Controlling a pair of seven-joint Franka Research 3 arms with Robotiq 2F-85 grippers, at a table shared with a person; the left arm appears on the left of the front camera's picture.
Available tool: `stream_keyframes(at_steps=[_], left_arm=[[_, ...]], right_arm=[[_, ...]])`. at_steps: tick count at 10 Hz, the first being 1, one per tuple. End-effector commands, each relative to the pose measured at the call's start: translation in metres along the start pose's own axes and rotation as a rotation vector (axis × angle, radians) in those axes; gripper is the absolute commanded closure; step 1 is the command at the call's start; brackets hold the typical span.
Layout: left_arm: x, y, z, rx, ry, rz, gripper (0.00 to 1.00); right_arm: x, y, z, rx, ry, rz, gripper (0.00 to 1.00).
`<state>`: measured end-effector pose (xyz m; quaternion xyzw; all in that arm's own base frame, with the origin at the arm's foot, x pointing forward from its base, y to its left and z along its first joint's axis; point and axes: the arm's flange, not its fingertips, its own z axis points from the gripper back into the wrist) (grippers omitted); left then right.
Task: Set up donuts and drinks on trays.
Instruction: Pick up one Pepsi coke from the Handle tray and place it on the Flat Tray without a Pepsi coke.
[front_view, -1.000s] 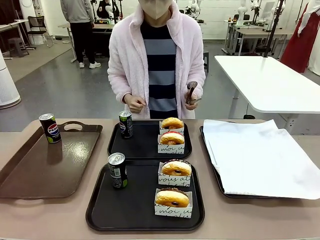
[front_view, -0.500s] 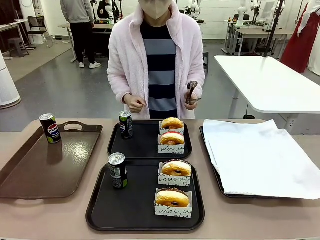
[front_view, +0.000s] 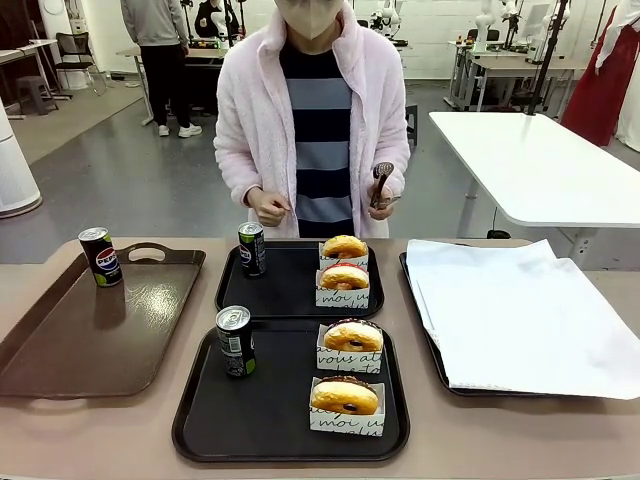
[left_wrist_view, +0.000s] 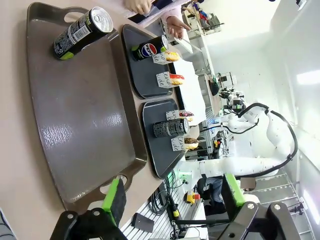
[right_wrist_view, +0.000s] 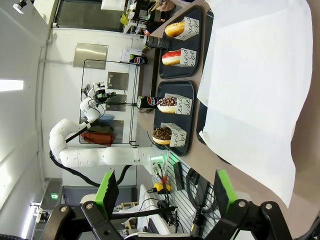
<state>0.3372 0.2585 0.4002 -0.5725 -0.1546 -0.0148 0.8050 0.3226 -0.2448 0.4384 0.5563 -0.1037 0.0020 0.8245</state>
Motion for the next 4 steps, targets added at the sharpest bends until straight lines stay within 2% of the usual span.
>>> stream_keyframes(at_steps=[1,4], left_arm=[[-0.0012,-0.0012,0.0015,-0.01,-0.001,-0.002,0.0],[-0.0012,-0.0012,0.0015,-0.01,-0.001,-0.002,0.0]], right_arm=[[-0.0012,0.0,-0.0007,-0.003,0.001,0.004,0.0],[-0.0012,0.0,-0.0007,-0.003,0.001,0.004,0.0]])
